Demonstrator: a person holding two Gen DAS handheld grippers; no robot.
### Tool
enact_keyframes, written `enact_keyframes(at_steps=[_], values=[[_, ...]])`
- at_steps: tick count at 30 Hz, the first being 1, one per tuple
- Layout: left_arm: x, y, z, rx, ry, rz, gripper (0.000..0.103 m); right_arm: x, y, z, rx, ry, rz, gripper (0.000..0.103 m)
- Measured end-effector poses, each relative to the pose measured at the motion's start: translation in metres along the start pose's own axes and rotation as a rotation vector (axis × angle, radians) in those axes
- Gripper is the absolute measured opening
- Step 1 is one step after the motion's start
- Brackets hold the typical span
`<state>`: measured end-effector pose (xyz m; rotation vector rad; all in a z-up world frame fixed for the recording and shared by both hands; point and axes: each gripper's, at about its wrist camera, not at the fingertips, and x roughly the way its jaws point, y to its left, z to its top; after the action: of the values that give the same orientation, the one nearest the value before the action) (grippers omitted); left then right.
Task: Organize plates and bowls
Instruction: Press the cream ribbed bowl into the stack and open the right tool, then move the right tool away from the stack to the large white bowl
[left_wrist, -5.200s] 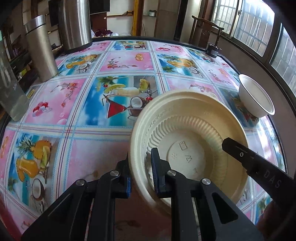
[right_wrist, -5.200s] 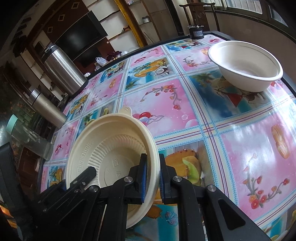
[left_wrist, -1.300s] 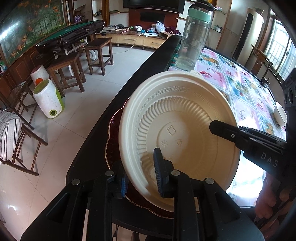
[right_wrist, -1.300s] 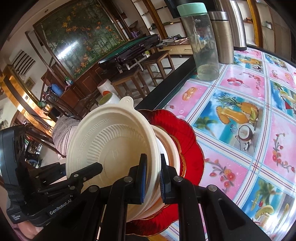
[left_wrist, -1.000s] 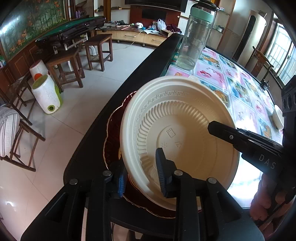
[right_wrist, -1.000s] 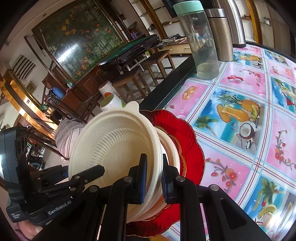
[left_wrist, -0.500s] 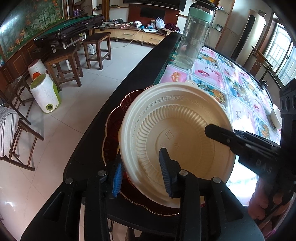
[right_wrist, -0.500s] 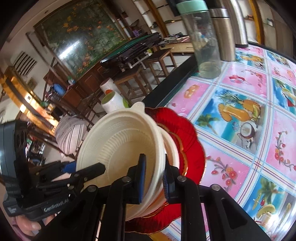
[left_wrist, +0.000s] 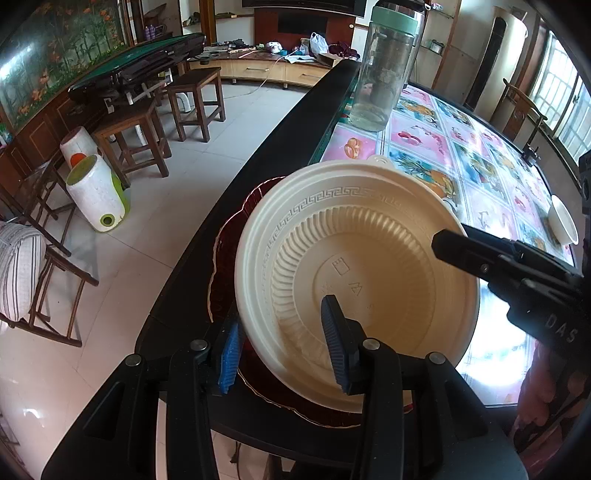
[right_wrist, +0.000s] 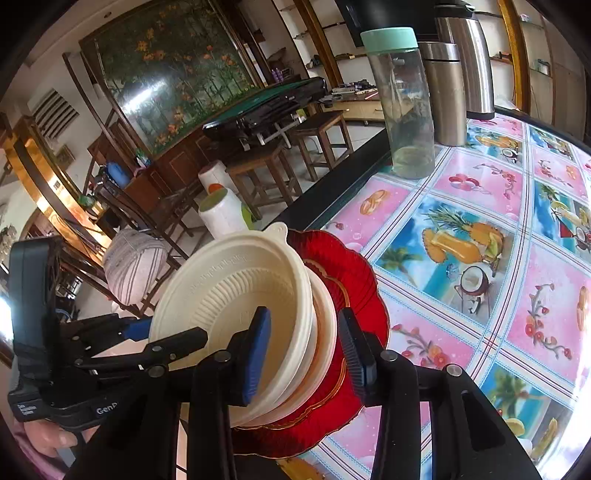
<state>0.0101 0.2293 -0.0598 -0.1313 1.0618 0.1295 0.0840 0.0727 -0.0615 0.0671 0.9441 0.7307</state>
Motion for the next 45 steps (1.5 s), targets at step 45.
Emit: enact_keyframes(at_steps=[45], values=[[-0.014,-0.037,-0.016,0.131,-0.127,0.313,0.056,-0.059,-0.088,-0.011,0.119,-0.146,-0.084,0.042]])
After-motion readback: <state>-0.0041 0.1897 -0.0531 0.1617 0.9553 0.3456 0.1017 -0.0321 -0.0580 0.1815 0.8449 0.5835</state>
